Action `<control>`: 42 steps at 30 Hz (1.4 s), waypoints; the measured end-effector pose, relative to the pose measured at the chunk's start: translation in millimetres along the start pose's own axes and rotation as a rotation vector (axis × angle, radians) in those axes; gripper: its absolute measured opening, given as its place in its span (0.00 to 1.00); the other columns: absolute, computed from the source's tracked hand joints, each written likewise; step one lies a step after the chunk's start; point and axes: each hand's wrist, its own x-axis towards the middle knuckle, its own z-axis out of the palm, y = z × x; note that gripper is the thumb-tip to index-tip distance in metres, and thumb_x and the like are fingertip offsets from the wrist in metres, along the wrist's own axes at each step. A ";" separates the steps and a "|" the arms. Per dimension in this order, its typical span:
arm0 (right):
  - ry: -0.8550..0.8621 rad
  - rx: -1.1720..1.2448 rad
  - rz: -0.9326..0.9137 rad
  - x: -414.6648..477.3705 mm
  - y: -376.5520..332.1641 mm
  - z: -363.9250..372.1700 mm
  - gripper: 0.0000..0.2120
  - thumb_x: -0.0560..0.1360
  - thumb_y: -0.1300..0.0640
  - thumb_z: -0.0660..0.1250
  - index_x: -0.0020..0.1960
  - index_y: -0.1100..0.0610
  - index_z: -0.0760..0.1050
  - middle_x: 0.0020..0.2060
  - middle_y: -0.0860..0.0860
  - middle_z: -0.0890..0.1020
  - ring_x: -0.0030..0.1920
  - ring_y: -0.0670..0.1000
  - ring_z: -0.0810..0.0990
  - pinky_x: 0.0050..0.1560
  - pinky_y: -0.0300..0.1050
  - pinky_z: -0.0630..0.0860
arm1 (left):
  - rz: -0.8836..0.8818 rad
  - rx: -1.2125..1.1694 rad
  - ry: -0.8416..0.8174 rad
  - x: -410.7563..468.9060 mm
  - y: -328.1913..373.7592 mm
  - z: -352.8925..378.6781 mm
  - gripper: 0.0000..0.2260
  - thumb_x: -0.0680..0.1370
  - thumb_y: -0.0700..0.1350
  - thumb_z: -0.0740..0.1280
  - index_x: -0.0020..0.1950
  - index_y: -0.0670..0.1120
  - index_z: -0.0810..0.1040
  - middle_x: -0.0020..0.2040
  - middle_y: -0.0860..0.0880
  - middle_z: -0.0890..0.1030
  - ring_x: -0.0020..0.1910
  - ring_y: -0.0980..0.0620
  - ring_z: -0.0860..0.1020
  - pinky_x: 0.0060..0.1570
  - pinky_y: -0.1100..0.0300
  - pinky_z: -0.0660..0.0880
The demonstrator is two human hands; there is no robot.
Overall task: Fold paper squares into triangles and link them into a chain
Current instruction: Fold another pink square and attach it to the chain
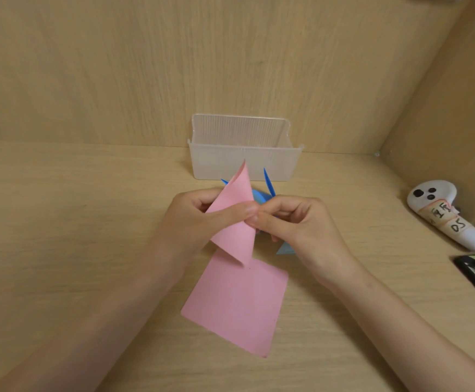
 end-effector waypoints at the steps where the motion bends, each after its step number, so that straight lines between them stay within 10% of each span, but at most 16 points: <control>1: -0.002 0.005 -0.006 -0.2 -0.6 0.0 0.07 0.70 0.67 0.71 0.34 0.59 0.80 0.26 0.44 0.79 0.27 0.38 0.72 0.31 0.29 0.67 | -0.007 -0.005 -0.003 0.0 -0.1 0.5 0.02 0.70 0.42 0.73 0.39 0.45 0.84 0.33 0.53 0.83 0.31 0.60 0.78 0.32 0.71 0.71; 36: -0.187 -0.048 0.093 -1.7 -3.7 -6.3 0.08 0.72 0.64 0.71 0.34 0.59 0.80 0.29 0.50 0.81 0.28 0.41 0.72 0.32 0.31 0.67 | 0.050 -0.171 0.373 1.2 3.6 -1.8 0.10 0.72 0.46 0.73 0.31 0.47 0.79 0.27 0.56 0.78 0.27 0.58 0.74 0.27 0.68 0.69; 42: -0.251 -0.080 0.066 -2.3 -1.8 -9.7 0.04 0.72 0.67 0.69 0.39 0.65 0.81 0.38 0.53 0.86 0.39 0.42 0.82 0.42 0.31 0.74 | 0.052 -0.220 0.466 5.5 6.5 -12.5 0.10 0.72 0.48 0.72 0.34 0.46 0.78 0.36 0.47 0.77 0.36 0.52 0.74 0.39 0.56 0.69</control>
